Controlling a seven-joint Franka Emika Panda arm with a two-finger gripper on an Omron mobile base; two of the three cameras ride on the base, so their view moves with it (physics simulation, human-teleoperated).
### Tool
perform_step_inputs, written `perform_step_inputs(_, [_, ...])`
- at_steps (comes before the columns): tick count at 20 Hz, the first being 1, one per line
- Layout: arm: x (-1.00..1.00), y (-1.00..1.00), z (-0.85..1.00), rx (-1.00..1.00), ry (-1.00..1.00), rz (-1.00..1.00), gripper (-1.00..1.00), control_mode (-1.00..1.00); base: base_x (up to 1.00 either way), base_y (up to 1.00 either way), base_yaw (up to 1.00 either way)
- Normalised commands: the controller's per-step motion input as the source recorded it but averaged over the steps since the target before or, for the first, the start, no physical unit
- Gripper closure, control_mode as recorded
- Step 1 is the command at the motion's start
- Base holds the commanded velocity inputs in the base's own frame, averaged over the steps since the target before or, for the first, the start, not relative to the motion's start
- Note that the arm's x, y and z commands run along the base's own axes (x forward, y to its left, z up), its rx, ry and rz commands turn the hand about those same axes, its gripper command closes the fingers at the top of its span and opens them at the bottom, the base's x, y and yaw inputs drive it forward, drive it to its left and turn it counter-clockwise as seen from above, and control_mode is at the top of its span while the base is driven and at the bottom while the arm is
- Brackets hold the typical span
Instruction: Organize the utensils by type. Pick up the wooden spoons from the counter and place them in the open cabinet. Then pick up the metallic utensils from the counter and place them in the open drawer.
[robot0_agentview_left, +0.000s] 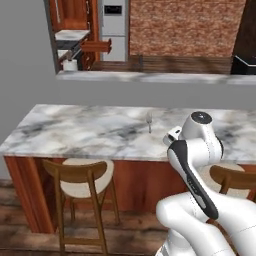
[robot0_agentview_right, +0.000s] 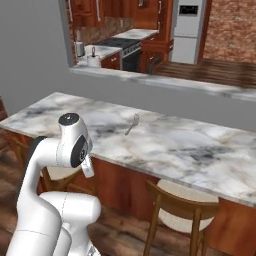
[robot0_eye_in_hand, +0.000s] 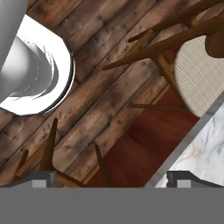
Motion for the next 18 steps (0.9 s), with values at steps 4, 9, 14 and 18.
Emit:
perform_step_inputs(4, [0.0,0.0,0.0,0.0,0.0,0.0,-1.0,1.0,0.46,0.28,-0.28])
perform_step_inputs(9, [0.0,0.0,0.0,0.0,0.0,0.0,-1.0,1.0,0.46,0.3,-0.28])
perform_step_inputs(14, [0.0,0.0,0.0,0.0,0.0,0.0,-1.0,1.0,0.49,0.38,-0.27])
perform_step_inputs(18, [0.0,0.0,0.0,0.0,0.0,0.0,-1.0,1.0,0.57,0.33,-0.25])
